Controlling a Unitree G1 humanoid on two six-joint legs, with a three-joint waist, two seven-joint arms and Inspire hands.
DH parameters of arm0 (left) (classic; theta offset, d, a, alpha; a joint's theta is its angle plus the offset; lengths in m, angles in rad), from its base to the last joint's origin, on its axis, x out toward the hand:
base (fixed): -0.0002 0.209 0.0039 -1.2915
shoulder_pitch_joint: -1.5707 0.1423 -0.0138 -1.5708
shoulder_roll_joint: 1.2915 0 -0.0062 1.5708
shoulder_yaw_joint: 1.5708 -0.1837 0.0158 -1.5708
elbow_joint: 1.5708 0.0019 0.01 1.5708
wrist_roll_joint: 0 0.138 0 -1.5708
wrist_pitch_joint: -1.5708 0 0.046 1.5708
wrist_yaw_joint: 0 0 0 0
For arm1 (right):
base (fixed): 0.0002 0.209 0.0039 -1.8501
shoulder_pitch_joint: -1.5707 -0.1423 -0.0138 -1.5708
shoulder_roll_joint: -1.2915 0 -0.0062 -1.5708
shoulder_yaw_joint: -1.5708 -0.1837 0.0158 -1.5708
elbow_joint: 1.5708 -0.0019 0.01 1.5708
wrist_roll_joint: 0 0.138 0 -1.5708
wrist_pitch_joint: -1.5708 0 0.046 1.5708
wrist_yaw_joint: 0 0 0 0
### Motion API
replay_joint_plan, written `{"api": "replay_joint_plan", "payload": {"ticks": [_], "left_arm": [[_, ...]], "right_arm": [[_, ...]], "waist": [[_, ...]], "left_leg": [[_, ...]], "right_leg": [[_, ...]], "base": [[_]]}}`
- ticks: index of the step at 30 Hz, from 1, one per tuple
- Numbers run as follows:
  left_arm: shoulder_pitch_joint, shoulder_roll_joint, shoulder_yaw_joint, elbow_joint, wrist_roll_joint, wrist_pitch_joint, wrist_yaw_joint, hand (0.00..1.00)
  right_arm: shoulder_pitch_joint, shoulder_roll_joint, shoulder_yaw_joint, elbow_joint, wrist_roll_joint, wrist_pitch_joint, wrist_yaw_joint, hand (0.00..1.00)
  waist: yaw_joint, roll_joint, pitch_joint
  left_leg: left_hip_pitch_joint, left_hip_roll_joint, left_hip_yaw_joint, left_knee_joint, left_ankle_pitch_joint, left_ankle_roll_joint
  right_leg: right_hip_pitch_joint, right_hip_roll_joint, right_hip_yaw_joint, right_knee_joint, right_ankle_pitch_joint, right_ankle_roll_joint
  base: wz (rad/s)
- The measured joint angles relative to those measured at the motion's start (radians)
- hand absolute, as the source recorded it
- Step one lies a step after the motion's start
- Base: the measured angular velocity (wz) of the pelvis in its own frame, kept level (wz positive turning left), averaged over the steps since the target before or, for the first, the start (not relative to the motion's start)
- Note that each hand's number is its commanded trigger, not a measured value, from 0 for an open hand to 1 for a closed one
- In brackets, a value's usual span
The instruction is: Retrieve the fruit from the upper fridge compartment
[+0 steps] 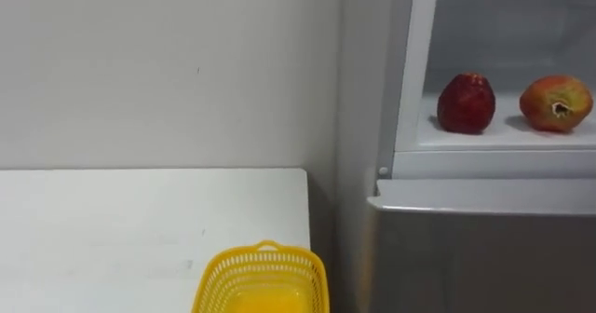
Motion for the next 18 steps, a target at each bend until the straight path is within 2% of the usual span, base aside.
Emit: {"api": "replay_joint_plan", "payload": {"ticks": [3,4,7,10,12,13,15,16,18], "left_arm": [[-0.006,-0.013,-0.001,0.173,-0.091,0.013,-0.072,0.0],[-0.007,-0.013,0.0,0.197,-0.102,0.017,-0.087,0.0],[-0.01,-0.013,0.004,0.302,-0.067,0.042,-0.147,0.0],[-0.013,-0.012,-0.014,0.379,0.075,0.065,-0.191,0.0],[-0.027,-0.012,-0.059,0.418,0.233,0.096,-0.23,0.0],[-0.03,-0.013,-0.073,0.421,0.275,0.103,-0.241,0.0],[-0.048,-0.015,-0.141,0.421,0.449,0.119,-0.275,0.0],[-0.056,-0.017,-0.159,0.421,0.483,0.121,-0.281,0.0],[-0.087,-0.021,-0.238,0.416,0.627,0.122,-0.308,0.0]], "right_arm": [[-0.01,0.0,-0.001,0.0,-0.033,0.002,0.0,0.0],[-0.01,0.001,-0.001,0.0,-0.036,0.002,0.0,0.0],[-0.011,0.0,-0.001,0.006,-0.036,0.008,-0.001,0.0],[-0.011,0.002,0.0,0.023,-0.048,0.01,0.001,0.0],[-0.012,0.002,0.0,0.021,-0.056,0.01,0.015,0.0],[-0.011,0.002,0.0,0.021,-0.056,0.01,0.02,0.0],[-0.011,0.01,0.004,0.027,-0.057,0.011,0.023,0.0],[-0.01,0.012,0.005,0.032,-0.057,0.011,0.023,0.0],[-0.015,0.022,0.036,0.053,-0.056,0.016,0.026,0.0]], "waist": [[0.003,0.0,0.0002],[0.002,-0.001,0.0],[0.006,0.0,0.0001],[0.0,-0.001,0.0009],[-0.017,0.0,0.0007],[-0.021,-0.001,0.0006],[-0.045,-0.004,0.0005],[-0.048,-0.004,0.0005],[-0.066,-0.007,-0.0009]], "left_leg": [[0.006,0.002,0.009,-0.001,0.0,0.0],[0.007,0.002,0.01,0.0,0.0,0.0],[0.008,0.001,0.012,-0.002,0.0,0.0],[0.013,0.001,0.017,-0.006,0.0,0.001],[0.011,0.001,0.019,-0.008,0.001,0.001],[0.011,0.001,0.016,-0.008,0.001,0.001],[0.012,0.001,0.018,-0.008,0.001,0.002],[0.012,0.001,0.018,-0.009,0.001,0.002],[0.017,0.001,0.019,-0.014,0.001,0.002]], "right_leg": [[0.0,0.002,0.009,-0.002,0.0,0.0],[0.0,0.002,0.009,-0.002,0.0,0.0],[0.003,0.001,0.009,-0.005,0.0,0.0],[0.003,0.001,0.011,-0.005,-0.001,0.002],[0.002,0.0,0.011,-0.005,-0.001,0.002],[0.002,0.0,0.012,-0.005,-0.001,0.002],[0.005,0.0,0.009,-0.006,-0.001,0.002],[0.005,0.0,0.01,-0.006,-0.001,0.002],[0.009,0.001,0.012,-0.006,-0.001,0.002]], "base": [[-0.09],[-0.07],[0.0],[0.0],[0.0],[0.0],[0.0],[0.0],[0.0]]}}
